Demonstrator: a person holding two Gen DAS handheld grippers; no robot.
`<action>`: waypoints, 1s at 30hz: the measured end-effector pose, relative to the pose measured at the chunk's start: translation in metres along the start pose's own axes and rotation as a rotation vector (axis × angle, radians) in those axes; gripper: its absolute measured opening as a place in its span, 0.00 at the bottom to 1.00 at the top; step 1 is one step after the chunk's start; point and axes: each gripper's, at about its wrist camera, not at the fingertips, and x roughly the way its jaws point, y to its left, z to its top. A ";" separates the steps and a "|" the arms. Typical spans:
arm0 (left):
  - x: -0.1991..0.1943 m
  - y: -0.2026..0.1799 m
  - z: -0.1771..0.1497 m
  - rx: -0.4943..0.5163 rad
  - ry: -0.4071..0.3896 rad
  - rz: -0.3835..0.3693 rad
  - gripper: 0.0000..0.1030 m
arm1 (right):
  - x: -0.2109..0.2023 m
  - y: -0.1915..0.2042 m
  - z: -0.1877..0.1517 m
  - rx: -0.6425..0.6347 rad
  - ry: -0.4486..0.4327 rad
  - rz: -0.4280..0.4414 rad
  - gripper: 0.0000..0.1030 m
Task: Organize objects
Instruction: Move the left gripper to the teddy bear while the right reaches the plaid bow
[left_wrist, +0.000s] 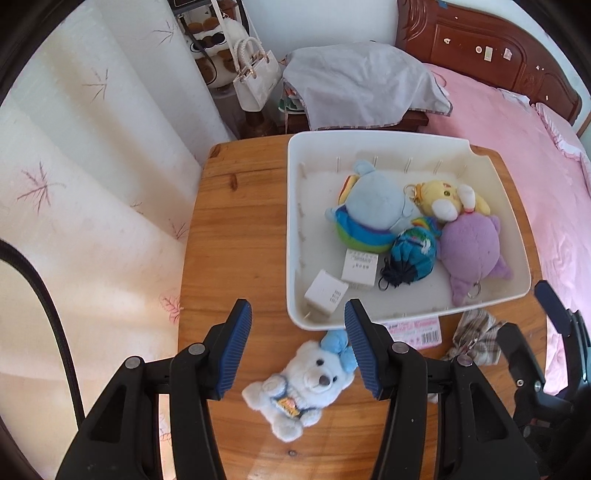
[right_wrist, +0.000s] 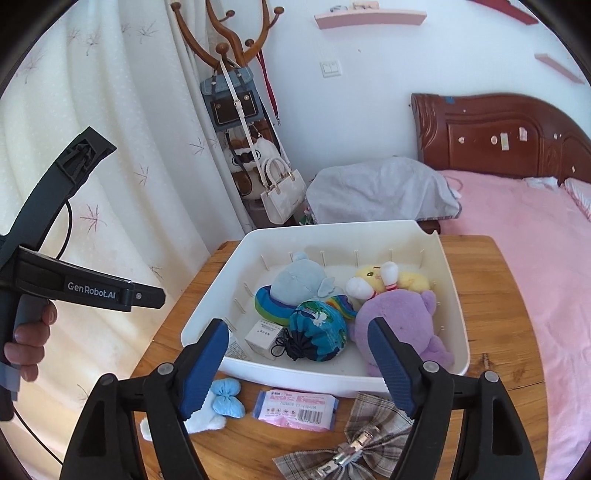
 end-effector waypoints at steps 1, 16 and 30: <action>-0.001 0.001 -0.003 0.001 0.005 0.007 0.55 | -0.002 0.000 -0.001 -0.004 -0.002 -0.003 0.77; 0.001 -0.001 -0.036 0.101 0.079 0.004 0.57 | -0.024 0.017 -0.035 -0.069 0.026 -0.108 0.77; 0.023 -0.018 -0.063 0.240 0.153 -0.016 0.71 | -0.031 0.019 -0.076 0.033 0.094 -0.242 0.79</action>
